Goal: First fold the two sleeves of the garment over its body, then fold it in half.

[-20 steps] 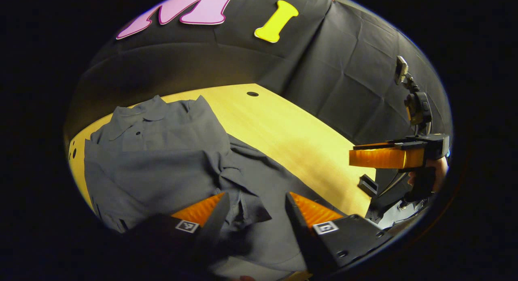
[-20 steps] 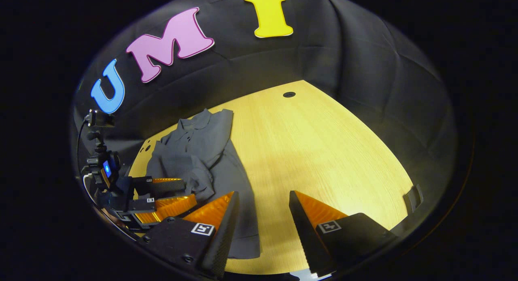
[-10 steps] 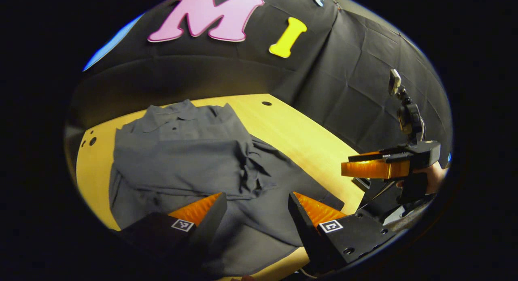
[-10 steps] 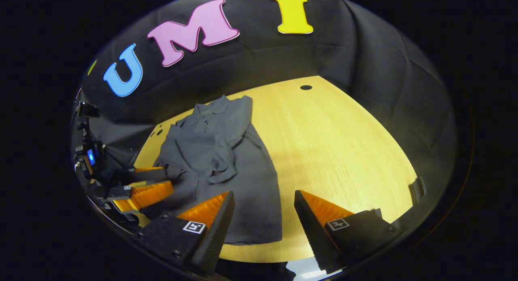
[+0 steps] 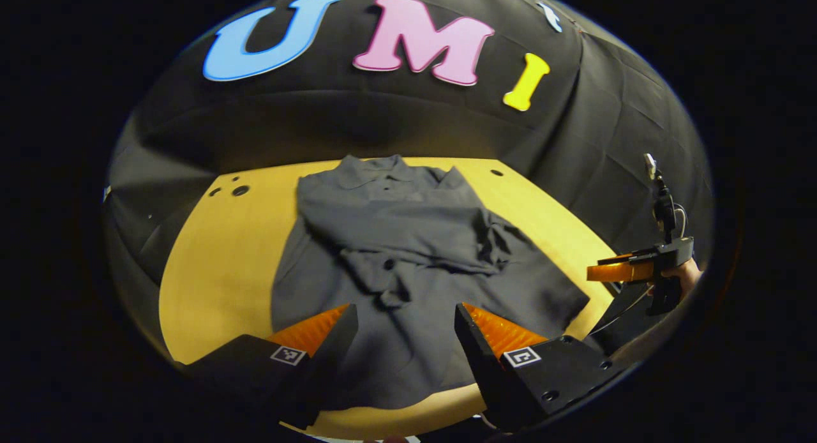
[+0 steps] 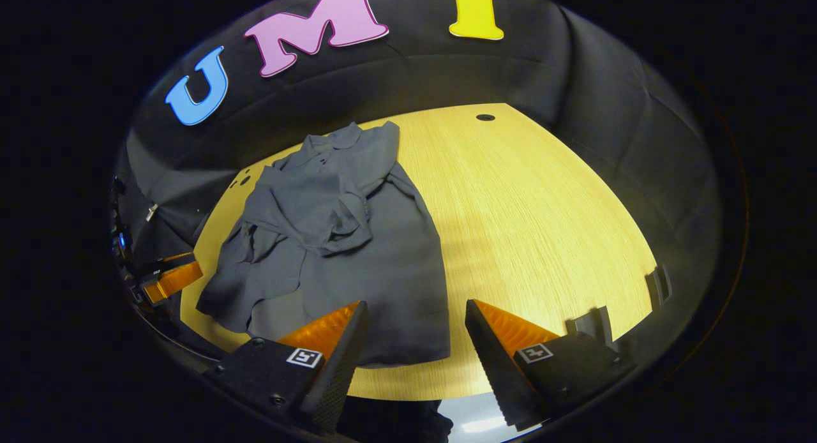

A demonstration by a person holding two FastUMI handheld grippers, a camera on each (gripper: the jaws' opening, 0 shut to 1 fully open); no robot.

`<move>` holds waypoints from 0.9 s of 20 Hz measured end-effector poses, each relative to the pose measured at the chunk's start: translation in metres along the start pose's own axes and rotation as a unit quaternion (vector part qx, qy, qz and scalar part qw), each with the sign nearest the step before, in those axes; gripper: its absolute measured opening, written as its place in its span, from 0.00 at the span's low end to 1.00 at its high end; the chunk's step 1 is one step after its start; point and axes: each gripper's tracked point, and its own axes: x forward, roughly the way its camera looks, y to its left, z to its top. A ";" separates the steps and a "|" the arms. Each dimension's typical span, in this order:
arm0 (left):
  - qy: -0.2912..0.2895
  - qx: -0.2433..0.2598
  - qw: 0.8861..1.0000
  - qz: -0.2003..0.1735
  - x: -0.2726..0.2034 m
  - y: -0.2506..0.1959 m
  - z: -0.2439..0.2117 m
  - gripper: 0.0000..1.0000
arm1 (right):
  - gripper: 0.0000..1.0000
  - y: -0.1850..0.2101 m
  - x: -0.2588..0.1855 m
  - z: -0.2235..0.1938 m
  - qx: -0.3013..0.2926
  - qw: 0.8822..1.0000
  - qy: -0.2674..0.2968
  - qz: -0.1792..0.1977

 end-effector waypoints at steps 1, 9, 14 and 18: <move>0.005 -0.005 1.000 0.013 -0.006 0.012 -0.008 0.96 | 0.94 -0.001 0.001 -0.003 -0.002 1.000 0.003 -0.003; 0.061 -0.028 0.993 0.096 -0.021 0.080 -0.069 0.96 | 0.95 -0.005 0.015 -0.023 -0.020 0.999 0.033 -0.016; 0.106 -0.038 0.989 0.099 -0.005 0.086 -0.099 0.92 | 0.94 -0.009 0.033 -0.039 -0.029 0.998 0.057 -0.028; 0.128 -0.037 0.985 0.113 0.004 0.091 -0.114 0.96 | 0.95 -0.011 0.044 -0.050 -0.058 0.995 0.078 -0.036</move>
